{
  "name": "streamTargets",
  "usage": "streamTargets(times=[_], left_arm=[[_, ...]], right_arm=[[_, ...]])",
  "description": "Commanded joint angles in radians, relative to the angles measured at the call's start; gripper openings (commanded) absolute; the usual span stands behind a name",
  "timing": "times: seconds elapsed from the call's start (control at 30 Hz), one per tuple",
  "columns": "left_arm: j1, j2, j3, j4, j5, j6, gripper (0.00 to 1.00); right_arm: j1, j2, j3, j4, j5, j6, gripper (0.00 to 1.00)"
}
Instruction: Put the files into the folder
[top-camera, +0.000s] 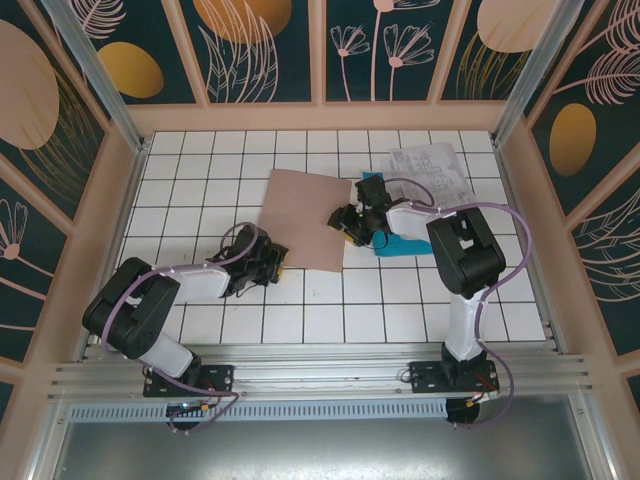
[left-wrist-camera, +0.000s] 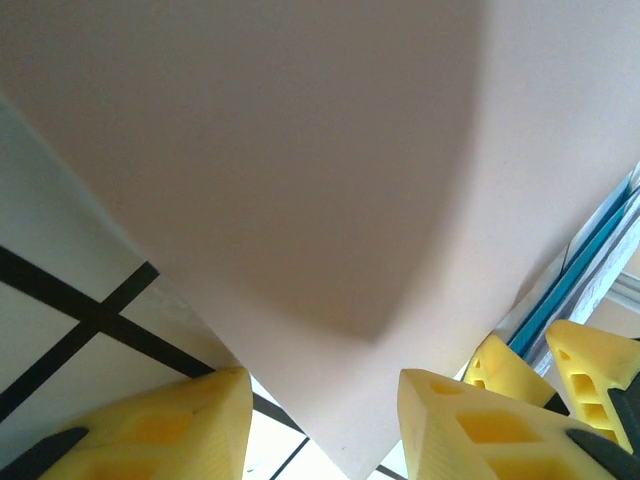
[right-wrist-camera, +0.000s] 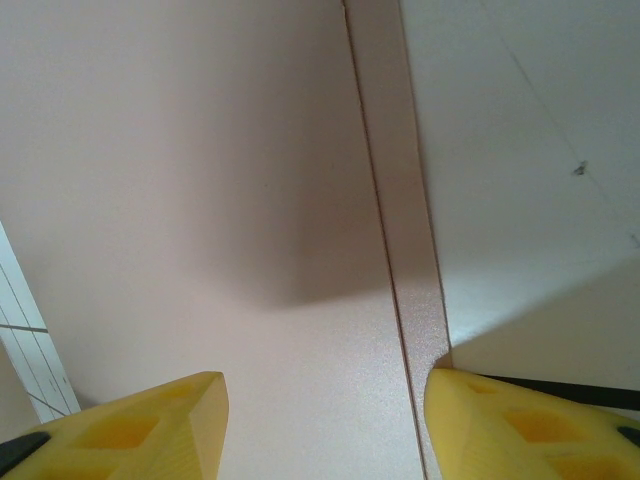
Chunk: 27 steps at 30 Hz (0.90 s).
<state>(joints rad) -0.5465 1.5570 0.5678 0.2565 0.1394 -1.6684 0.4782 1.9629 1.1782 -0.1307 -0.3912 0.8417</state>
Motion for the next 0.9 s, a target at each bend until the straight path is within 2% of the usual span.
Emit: streamTargets(times=[0.0,0.2,0.43,0.87], left_arm=[[-0.006,-0.022,0.027,-0.047,-0.03,0.007,0.41],[-0.004,-0.014,0.03,-0.05,-0.029,0.005,0.38],[-0.006,0.019,-0.001,0.049,-0.019,-0.013,0.35],[-0.005,0.019,-0.028,0.132,-0.005,-0.035,0.26]], right_arm=[[-0.006,0.065,-0.011,-0.089,0.031,-0.026,0.57],[-0.006,0.068,-0.009,-0.092,0.029,-0.029,0.57],[-0.006,0.07,-0.008,-0.093,0.025,-0.031,0.57],[-0.01,0.08,0.0,-0.073,-0.014,-0.035,0.57]])
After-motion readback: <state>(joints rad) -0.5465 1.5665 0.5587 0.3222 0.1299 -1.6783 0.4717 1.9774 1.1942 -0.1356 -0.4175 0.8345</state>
